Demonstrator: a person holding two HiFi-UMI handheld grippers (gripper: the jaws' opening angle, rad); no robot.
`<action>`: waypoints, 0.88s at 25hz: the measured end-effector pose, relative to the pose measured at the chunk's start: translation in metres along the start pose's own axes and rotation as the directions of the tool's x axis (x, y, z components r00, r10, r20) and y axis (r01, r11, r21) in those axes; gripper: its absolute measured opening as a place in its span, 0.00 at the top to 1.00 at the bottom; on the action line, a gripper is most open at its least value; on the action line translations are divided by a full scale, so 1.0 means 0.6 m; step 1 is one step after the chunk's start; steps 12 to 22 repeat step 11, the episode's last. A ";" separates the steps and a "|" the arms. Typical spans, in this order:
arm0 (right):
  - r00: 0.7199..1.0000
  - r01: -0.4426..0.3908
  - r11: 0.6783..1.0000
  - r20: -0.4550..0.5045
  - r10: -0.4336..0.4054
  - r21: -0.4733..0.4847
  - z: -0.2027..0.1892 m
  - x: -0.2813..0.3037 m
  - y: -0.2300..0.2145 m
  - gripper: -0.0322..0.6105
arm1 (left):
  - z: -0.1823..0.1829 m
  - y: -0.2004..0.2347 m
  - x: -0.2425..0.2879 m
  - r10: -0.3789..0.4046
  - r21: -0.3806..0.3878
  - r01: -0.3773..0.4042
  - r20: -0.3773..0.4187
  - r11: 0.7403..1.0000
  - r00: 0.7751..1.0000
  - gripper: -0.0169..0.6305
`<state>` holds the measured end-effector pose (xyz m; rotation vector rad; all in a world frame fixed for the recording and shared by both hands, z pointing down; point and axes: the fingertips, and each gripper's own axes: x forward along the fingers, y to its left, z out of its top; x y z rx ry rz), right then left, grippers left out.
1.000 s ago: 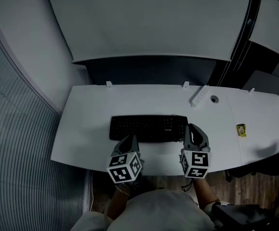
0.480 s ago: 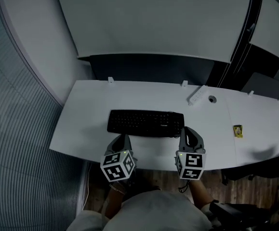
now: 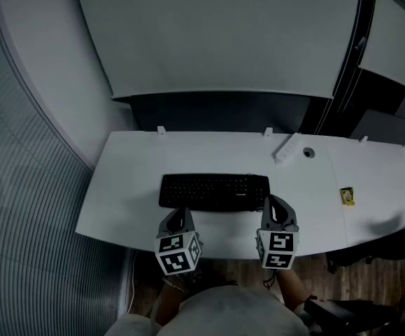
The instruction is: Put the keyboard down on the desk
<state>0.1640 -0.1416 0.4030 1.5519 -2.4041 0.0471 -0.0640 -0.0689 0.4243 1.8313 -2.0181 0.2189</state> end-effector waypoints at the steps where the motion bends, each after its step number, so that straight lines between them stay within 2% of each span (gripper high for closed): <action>1: 1.000 0.001 1.000 -0.002 -0.001 0.003 0.000 0.002 0.001 0.90 | 0.001 0.001 0.003 -0.003 0.002 0.003 -0.001 1.000 1.000 0.94; 7: 1.000 0.023 1.000 0.000 -0.023 0.007 0.009 0.018 0.001 0.90 | 0.006 0.012 0.027 -0.026 -0.025 0.026 -0.012 0.999 1.000 0.94; 22: 0.999 0.032 0.999 0.007 -0.032 0.012 0.018 0.041 0.002 0.90 | 0.023 0.024 0.045 -0.027 -0.017 0.027 0.003 1.000 1.000 0.94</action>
